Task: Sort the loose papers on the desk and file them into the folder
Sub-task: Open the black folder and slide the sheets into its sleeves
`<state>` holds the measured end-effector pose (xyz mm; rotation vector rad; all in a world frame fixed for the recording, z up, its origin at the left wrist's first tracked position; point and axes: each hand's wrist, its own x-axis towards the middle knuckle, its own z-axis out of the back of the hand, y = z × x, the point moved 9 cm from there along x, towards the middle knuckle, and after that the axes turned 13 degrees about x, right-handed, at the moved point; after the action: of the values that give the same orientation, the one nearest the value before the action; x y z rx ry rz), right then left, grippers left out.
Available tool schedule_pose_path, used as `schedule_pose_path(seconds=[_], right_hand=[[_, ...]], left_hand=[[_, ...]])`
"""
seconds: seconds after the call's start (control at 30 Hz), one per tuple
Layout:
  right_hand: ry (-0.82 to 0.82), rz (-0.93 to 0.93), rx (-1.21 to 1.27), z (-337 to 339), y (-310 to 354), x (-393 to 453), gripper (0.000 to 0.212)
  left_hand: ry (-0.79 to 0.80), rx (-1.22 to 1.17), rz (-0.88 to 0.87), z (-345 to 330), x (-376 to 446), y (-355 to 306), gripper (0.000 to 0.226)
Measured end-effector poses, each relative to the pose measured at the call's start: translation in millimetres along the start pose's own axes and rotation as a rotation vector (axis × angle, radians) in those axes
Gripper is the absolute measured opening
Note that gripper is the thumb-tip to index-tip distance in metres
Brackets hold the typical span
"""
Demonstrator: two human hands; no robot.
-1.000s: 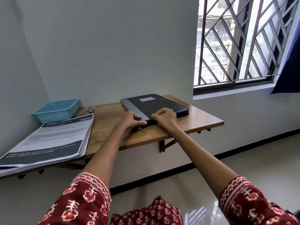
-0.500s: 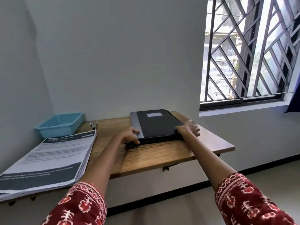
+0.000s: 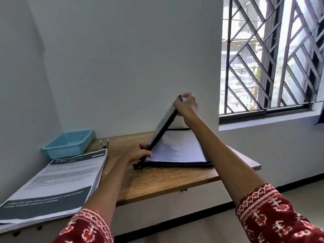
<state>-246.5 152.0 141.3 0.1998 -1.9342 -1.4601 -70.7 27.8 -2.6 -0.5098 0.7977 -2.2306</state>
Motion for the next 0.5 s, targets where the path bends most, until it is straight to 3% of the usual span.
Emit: schedule_pose_path(seconds=[0.1,0.17,0.27,0.33,0.4,0.5], right_hand=[[0.299,0.166,0.15,-56,45,-19,0.05],[0.392,0.177,0.124,-71,36,-19,0.051],[0.369,0.129,-0.06,-59,-11,-7,0.029],[0.374,0.088,-0.269,-44,-50,1,0.01],[0.402,0.034,-0.511,-25,-89,7,0.012],[0.386,-0.013,-0.74,7,-128,15,0.019]], left_hand=[[-0.01,-0.229,0.12,12,-4,26,0.016],[-0.024,-0.322,0.198,18,-6,46,0.021],[-0.158,-0.307,0.22,34,-5,63,0.038],[-0.287,-0.252,0.207,50,-4,66,0.038],[-0.328,-0.263,0.224,59,4,74,0.038],[-0.237,-0.373,0.308,55,16,91,0.025]])
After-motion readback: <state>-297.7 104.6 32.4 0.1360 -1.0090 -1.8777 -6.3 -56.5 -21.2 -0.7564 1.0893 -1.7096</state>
